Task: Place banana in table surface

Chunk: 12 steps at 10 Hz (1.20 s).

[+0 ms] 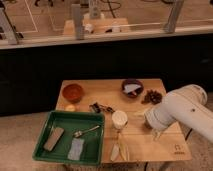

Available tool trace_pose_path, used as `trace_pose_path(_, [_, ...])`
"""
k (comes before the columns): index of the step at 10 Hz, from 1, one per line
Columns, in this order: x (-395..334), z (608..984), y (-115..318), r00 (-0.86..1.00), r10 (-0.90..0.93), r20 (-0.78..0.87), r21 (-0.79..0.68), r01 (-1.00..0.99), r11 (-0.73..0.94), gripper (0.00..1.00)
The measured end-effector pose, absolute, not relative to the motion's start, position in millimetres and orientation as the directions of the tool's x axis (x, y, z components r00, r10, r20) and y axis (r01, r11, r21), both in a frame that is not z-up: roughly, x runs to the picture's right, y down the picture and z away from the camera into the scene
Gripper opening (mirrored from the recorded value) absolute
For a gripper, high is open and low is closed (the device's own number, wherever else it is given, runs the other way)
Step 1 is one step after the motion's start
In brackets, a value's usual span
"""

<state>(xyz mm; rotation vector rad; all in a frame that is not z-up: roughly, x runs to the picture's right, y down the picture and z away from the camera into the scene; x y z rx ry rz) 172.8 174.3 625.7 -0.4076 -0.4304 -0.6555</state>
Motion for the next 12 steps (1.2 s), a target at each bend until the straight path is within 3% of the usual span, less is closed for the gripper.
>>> trace_pose_path(5, [151.9, 614.9, 187.5, 0.577, -0.585, 0.570, -0.114, 0.761, 0.639, 0.80])
trace_pose_path(12, [100.6, 682.0, 211.1, 0.393, -0.641, 0.659, -0.137, 0.901, 0.412, 0.80])
